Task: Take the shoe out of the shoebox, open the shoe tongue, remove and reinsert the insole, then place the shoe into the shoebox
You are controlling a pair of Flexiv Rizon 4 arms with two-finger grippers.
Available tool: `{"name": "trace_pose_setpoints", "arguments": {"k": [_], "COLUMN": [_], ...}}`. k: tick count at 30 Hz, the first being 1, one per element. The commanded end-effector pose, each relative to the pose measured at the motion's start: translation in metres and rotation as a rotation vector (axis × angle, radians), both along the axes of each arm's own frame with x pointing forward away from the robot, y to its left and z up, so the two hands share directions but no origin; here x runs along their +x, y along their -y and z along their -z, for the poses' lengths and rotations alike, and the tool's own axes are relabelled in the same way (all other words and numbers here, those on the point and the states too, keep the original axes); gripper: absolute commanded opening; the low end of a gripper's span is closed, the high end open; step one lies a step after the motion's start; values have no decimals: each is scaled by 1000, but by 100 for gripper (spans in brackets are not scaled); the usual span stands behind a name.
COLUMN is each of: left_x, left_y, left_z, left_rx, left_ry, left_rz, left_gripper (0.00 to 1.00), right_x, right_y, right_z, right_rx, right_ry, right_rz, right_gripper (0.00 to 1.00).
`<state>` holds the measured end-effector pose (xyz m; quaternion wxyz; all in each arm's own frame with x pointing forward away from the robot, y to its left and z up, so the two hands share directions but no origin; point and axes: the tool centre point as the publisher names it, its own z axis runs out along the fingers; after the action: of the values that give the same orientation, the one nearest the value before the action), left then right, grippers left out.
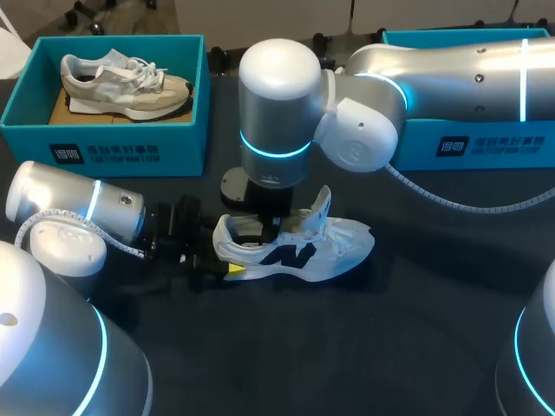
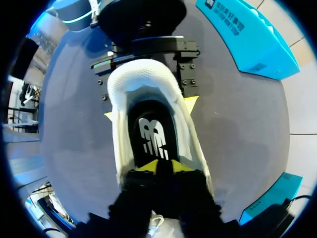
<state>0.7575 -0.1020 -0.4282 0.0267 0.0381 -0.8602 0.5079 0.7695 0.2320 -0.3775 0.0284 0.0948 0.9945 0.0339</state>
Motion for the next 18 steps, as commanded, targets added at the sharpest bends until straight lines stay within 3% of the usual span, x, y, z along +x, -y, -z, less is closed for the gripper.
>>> {"name": "trace_pose_setpoints", "arguments": {"k": [1,4,14,18], "left_x": [-1,-1,-1,-1], "left_y": [2,2,2,2], "left_z": [4,4,4,4], "left_rx": [3,3,3,3], "left_ry": [-1,-1,-1,-1], "left_rz": [-1,-1,-1,-1], "left_gripper": [0,0,0,0], "right_x": [2,3,10,7], "right_y": [0,0,-7,-10], "right_z": [7,12,31,39], "right_rx": [7,15,32,33], "right_ry": [-1,-2,-35,-66], "right_rz": [7,17,19,10], "right_gripper": [67,73,81,76]}}
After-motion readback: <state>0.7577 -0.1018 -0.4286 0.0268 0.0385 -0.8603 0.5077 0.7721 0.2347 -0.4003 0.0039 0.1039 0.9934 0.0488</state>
